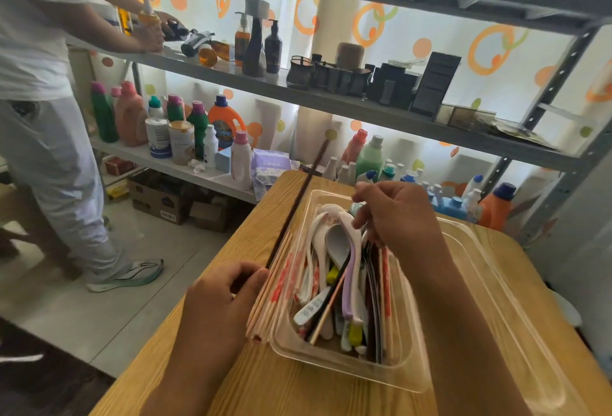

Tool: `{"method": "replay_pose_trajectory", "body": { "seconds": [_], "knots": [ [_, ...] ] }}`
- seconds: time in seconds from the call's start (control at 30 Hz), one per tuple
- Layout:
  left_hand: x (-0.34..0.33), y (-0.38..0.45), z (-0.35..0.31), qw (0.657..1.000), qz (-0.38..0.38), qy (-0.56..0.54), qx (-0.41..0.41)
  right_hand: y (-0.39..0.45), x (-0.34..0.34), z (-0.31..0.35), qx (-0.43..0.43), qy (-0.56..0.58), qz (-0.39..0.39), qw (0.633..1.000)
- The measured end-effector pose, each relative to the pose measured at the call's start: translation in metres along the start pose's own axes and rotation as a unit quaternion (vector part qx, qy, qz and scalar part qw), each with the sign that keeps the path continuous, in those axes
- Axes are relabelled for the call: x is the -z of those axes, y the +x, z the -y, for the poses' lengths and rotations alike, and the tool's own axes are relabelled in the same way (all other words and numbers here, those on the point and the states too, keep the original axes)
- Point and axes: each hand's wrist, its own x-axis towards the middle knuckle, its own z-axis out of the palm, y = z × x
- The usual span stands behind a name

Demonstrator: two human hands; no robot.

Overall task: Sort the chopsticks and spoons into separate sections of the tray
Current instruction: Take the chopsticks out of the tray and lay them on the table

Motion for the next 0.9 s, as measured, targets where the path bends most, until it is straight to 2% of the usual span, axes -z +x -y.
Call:
{"method": "replay_pose_trajectory", "body": {
  "seconds": [0.07,0.17,0.33,0.47,0.63,0.9],
  "knots": [
    [0.0,0.003,0.008,0.997,-0.037,0.05,0.035,0.008,0.011,-0.008,-0.024,-0.052,-0.032,0.998],
    [-0.001,0.005,0.016,0.986,-0.061,0.144,0.051,0.016,0.025,-0.019,-0.076,-0.12,-0.022,0.99],
    [-0.001,0.008,0.023,0.975,-0.039,0.203,0.087,0.023,0.034,-0.029,-0.123,-0.181,0.007,0.976],
    [-0.002,0.008,0.027,0.967,0.001,0.24,0.081,0.026,0.033,-0.035,-0.134,-0.203,0.009,0.97],
    [-0.005,0.008,0.026,0.964,0.025,0.256,0.073,0.027,0.03,-0.038,-0.16,-0.237,0.031,0.958],
    [-0.006,0.007,0.028,0.973,0.032,0.221,0.055,0.028,0.027,-0.043,-0.187,-0.256,0.066,0.946]
  ]
}}
